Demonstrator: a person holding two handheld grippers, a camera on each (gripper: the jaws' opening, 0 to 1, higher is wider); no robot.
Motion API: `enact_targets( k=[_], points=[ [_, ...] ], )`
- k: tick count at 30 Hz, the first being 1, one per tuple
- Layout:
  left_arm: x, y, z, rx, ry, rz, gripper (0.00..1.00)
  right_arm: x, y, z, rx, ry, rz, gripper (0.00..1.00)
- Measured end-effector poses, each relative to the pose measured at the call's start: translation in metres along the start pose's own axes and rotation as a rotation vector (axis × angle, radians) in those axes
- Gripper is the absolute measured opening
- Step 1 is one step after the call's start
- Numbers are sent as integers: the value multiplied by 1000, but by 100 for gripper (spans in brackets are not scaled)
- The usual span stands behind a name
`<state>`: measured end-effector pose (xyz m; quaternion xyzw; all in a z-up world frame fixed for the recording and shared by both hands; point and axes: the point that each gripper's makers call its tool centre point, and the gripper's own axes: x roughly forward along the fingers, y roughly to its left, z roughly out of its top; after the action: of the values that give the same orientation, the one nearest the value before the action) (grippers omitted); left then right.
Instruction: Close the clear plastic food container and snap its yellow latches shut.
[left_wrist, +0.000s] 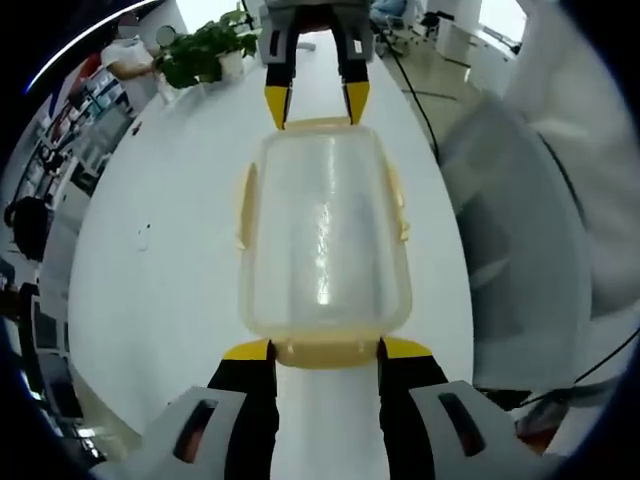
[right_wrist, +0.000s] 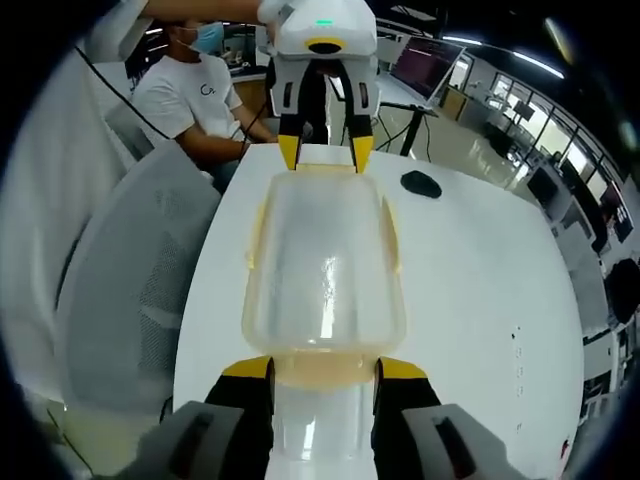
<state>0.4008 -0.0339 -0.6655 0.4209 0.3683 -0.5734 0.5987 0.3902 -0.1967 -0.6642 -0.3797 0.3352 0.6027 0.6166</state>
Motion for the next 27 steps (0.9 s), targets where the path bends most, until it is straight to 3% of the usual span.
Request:
enact_targets(
  k=[13,27],
  points=[
    [24,-8,43,19,9,4,37,-17,10,-42,10,16,-20,36],
    [47,-6,73,16,-1,3,37,-29,9,-80,10,34,-29,36]
  ],
)
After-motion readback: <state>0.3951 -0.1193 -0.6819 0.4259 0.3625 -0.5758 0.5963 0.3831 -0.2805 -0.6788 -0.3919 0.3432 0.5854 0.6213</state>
